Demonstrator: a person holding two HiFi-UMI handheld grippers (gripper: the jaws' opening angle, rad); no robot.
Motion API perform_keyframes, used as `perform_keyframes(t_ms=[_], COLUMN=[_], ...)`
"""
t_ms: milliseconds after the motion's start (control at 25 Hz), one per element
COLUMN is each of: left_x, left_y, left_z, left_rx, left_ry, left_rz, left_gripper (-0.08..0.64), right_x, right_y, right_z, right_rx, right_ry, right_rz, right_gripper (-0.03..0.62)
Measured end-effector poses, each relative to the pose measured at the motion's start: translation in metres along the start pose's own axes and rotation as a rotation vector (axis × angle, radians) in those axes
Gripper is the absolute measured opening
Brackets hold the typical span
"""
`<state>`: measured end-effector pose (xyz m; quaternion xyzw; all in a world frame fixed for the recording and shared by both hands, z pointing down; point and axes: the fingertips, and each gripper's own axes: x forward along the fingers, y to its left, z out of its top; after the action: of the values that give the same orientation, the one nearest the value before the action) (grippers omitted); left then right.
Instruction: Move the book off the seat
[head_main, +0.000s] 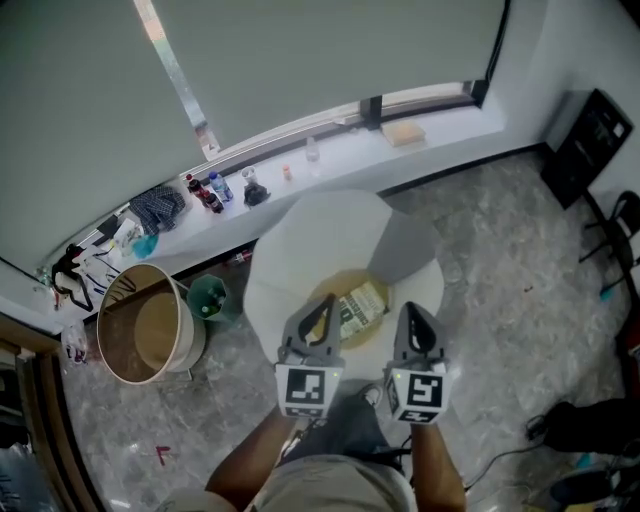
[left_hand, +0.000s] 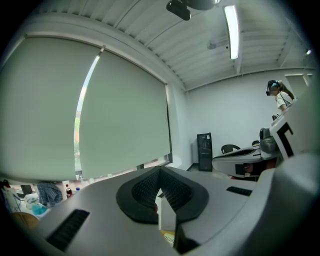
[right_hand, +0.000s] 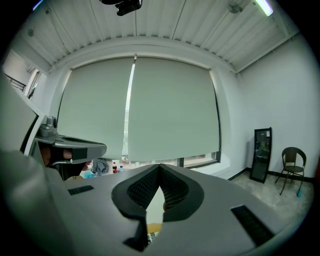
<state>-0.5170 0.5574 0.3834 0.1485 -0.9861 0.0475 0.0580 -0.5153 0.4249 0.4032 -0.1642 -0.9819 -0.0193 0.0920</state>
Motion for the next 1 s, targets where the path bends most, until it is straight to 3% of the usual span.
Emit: perform_keyframes(t_ms=[360,640,1000], left_x=[0.078,0.124,0.180], left_y=[-0.030,-0.041,-0.025], left_z=[-0.039,-0.084,-0.191], left_rx=[0.060,0.066,0.100], left_ry=[0.136,0.216,0.318], left_rz=[-0.052,-0.156,-0.337], left_gripper=[0.002,0.002,0.002], right_x=[0.042,0.072,0.121], right_y=[-0.067,-0.080,-0.067], right_z=[-0.049,-0.088,-0.198], right_rx=[0.077,0.135,0.245], right_ry=[0.074,0.146,0.265], right_rz=[-0.041,-0.103,-0.279], right_gripper=[0.002,0.002,0.002])
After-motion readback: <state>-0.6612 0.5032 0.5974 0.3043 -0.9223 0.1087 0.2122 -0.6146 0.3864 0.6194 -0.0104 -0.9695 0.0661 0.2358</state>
